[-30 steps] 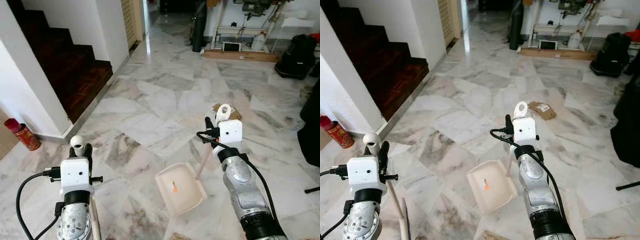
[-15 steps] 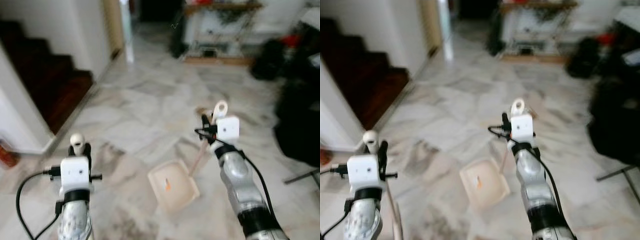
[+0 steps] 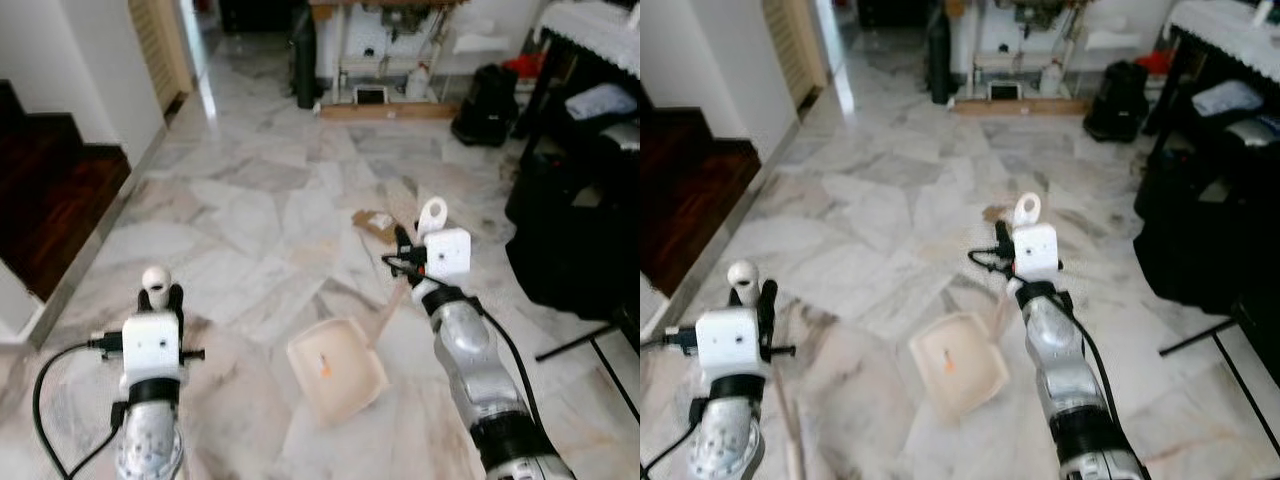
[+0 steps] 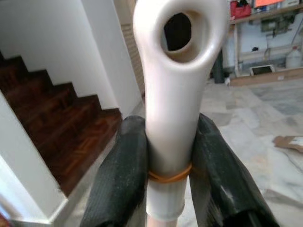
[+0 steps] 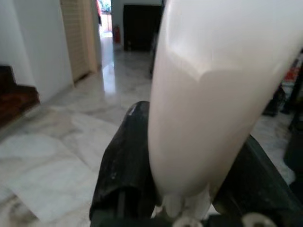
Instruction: Sweep floor
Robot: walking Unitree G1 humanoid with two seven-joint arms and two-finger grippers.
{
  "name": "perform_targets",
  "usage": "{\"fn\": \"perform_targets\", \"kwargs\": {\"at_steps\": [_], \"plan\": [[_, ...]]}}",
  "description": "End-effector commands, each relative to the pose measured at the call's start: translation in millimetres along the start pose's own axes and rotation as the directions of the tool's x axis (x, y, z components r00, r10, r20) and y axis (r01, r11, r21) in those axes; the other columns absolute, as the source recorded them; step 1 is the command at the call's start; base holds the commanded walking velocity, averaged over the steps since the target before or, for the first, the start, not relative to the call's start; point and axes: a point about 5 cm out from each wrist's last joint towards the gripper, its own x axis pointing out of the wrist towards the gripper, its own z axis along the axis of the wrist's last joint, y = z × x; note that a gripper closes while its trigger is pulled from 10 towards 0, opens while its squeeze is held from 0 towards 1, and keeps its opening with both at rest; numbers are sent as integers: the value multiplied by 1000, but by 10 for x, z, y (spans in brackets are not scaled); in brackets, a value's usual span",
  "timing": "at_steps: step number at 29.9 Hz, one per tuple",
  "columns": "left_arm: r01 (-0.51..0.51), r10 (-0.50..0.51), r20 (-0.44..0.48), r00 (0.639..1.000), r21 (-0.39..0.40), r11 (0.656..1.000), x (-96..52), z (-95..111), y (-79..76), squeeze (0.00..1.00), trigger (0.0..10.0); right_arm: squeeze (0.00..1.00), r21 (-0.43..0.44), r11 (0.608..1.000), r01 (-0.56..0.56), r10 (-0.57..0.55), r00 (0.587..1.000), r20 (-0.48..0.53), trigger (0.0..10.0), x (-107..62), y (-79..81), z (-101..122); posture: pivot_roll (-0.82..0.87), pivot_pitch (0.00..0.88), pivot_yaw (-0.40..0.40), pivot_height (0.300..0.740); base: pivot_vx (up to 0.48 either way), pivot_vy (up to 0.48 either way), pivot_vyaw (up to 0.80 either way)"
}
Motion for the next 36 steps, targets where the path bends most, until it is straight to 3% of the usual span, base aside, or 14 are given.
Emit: {"fn": "perform_targets", "kwargs": {"at_steps": [1,13,36], "plan": [[-17,16,44,999,6,1000,24,83,57,0,10000,0,-16,1000,-4,6,996,84,10000,72,25,196,-187,5,17,740,319,0,0],[-18,18,43,999,11,1000,31,90,74,0,10000,0,-42,998,-41,45,994,98,10000,57,98,206,-179,17,23,740,320,0,172],[-13,13,38,999,13,1000,31,93,84,0,10000,0,-12,999,-32,33,995,97,10000,53,96,204,-173,39,28,740,320,0,33]]}}
